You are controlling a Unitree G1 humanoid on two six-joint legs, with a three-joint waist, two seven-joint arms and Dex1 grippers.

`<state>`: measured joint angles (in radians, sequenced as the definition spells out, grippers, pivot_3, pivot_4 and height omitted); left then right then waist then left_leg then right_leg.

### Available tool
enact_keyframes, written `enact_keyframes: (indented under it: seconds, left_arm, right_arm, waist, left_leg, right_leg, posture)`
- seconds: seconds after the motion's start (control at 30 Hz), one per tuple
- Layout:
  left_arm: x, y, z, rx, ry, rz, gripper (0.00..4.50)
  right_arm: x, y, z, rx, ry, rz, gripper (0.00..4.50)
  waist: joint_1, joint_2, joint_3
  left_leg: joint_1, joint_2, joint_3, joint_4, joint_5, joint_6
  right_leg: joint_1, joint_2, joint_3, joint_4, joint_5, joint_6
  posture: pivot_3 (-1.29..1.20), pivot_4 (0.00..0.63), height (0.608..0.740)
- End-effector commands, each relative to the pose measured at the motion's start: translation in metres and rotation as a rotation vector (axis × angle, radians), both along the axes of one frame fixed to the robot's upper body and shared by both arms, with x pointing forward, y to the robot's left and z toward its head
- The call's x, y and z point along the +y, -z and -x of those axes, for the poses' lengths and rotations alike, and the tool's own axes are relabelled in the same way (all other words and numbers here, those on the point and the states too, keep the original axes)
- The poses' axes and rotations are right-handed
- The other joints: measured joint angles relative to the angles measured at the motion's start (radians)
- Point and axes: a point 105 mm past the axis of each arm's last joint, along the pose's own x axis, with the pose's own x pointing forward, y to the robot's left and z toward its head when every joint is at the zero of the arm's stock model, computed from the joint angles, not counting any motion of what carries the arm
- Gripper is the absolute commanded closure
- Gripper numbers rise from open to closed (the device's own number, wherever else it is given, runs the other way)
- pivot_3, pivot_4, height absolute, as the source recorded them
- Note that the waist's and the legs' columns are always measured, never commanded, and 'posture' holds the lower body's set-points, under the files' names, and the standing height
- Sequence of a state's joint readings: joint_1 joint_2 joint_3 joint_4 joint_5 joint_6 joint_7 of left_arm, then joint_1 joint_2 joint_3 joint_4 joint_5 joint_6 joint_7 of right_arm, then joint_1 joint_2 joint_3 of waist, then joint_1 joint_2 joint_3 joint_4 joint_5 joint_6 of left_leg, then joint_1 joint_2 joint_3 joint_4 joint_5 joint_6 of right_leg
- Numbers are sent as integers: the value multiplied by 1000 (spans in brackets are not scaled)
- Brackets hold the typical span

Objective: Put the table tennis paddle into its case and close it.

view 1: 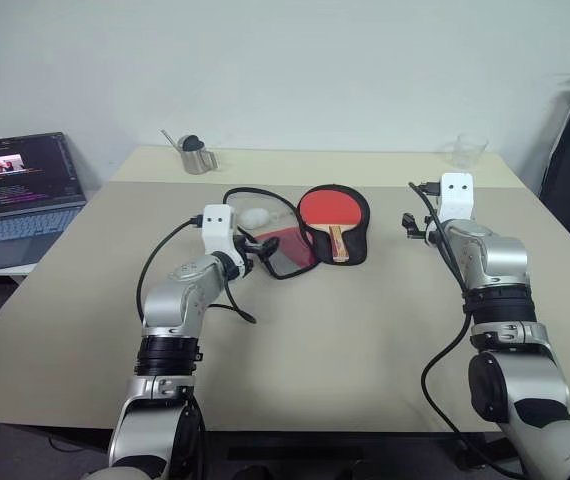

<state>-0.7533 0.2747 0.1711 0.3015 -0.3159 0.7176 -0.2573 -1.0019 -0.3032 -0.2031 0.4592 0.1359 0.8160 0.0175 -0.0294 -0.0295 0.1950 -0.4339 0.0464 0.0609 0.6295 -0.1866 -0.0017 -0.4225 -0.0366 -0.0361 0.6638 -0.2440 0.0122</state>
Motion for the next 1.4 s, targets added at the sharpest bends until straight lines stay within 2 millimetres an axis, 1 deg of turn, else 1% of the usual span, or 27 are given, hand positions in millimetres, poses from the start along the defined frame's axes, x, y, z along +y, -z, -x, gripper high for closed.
enact_keyframes:
  seconds: [0.03, 0.17, 0.27, 0.37, 0.5, 0.63, 0.8, 0.93, 0.97, 1.13, 1.23, 1.4]
  left_arm:
    - [-11, -7, -7, -3, 28, 13, 17]
    - [-25, -4, -16, 19, 50, 11, 17]
    - [-37, -8, -19, 7, 80, 34, 17]
    - [-42, -9, -19, 1, 94, 47, 17]
    - [-43, -10, -18, -3, 105, 52, 17]
    - [-52, -17, -14, -46, 148, 49, 17]
    - [-66, -26, -7, -100, 199, 48, 17]
    - [-78, -34, -3, -133, 237, 70, 17]
    - [-81, -35, -2, -137, 245, 73, 17]
    - [-95, -46, 6, -158, 298, 101, 17]
    - [-108, -53, 13, -178, 349, 115, 17]
    - [-120, -51, 17, -169, 380, 120, 17]
  right_arm:
    - [2, -18, -2, -61, -5, 9, 15]
    - [3, -18, -2, -60, -8, 11, 15]
    - [4, -16, -1, -58, -7, 11, 15]
    - [5, -14, 1, -54, -7, 10, 15]
    - [6, -12, 1, -51, -8, 9, 15]
    - [5, -14, 0, -53, -6, 10, 15]
    - [-12, -23, 2, -77, 10, 55, 15]
    - [-44, -34, 6, -95, 75, 95, 15]
    - [-50, -36, 7, -100, 86, 101, 15]
    - [-64, -43, 12, -112, 101, 139, 15]
    - [-76, -48, 16, -127, 141, 143, 15]
    - [-83, -53, 19, -138, 164, 141, 15]
  waist:
    - [3, 0, 0]
    - [9, 0, 0]
    - [6, 0, 0]
    - [0, 0, 0]
    - [-4, 0, 0]
    - [-2, 0, 0]
    - [1, 0, 0]
    - [4, 0, 0]
    - [4, 0, 0]
    - [-2, 0, 0]
    - [-3, 0, 0]
    - [-2, 0, 0]
  left_leg:
    - [0, 0, 0, 0, 0, 0]
    - [-1, 0, -1, 0, 0, 0]
    - [-1, 0, 0, 0, 0, 0]
    - [-1, 0, 0, 0, 0, 0]
    - [0, 1, 0, -1, 0, 0]
    - [0, 1, 0, 0, 0, 0]
    - [-1, 0, 1, -1, 0, 0]
    - [-1, 0, 0, 0, 0, 0]
    - [-1, -1, 0, 0, 0, 0]
    - [0, 0, 1, 0, 0, 0]
    - [0, 0, 1, 0, 0, 0]
    - [0, 0, 1, 0, 0, 0]
  right_leg:
    - [0, -1, 0, 0, 0, 0]
    - [0, -1, -1, -1, 0, 0]
    - [0, -1, -1, -1, 0, -1]
    - [0, -1, -1, -1, 2, -4]
    - [-1, 1, -1, 0, 2, -4]
    - [-1, 1, -1, 0, 2, -4]
    - [-1, -1, 0, 0, 2, -4]
    - [-1, -1, 0, 0, 2, -4]
    - [-1, -1, 0, 0, 2, -4]
    - [-1, 0, 0, 0, 2, -3]
    - [-1, 1, 0, 0, 2, -3]
    - [-1, 1, 1, 0, 0, 0]
  posture:
    - [0, 150, 740]
    - [0, 150, 740]
    - [0, 150, 740]
    - [0, 150, 740]
    - [0, 150, 740]
    - [0, 150, 740]
    - [0, 150, 740]
    - [0, 150, 740]
    - [0, 150, 740]
    - [0, 150, 740]
    - [0, 150, 740]
    - [0, 150, 740]
